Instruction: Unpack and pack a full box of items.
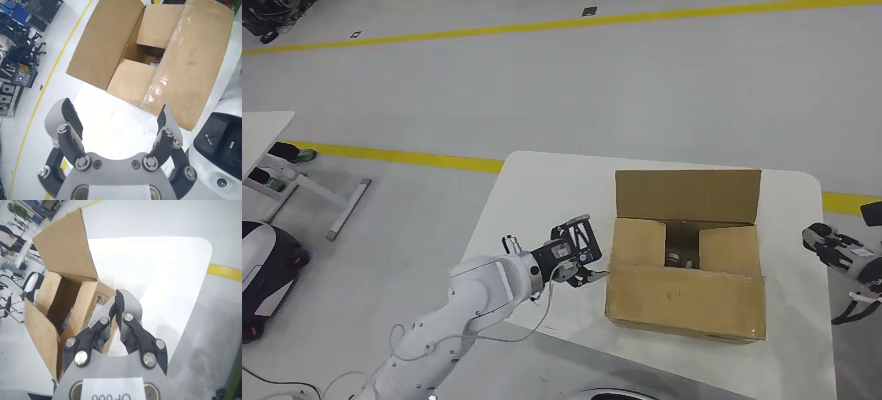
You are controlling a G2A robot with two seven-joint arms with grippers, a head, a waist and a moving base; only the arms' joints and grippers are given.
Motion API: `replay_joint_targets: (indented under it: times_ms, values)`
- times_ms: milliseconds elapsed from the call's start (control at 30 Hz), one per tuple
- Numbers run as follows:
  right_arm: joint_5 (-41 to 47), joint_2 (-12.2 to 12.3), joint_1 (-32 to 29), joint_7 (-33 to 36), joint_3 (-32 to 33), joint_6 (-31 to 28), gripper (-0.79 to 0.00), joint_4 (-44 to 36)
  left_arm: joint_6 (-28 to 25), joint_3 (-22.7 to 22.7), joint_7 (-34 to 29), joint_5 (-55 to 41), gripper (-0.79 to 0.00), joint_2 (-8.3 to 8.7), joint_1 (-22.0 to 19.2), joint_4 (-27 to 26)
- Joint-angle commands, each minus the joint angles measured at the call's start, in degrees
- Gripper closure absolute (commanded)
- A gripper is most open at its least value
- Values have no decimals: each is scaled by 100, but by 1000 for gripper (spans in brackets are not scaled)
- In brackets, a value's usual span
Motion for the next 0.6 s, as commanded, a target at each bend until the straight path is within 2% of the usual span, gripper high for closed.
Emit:
replay_joint_targets:
  times_ms: [0,200,400,567]
  values:
    - [-295,-40,186,-284,-205,46,0,117,34,-170,112,-47,-785,11,128,-33]
    - [-680,-259,979,-850,-1066,76,0,817,54,-475,283,-221,-785,30,415,-69]
    - [-673,-572,1965,-1067,-1897,69,0,2015,57,-487,284,-216,-785,31,429,-77]
    - [-584,-841,2594,-1265,-2439,-221,0,2863,57,-487,284,-216,-785,31,429,-77]
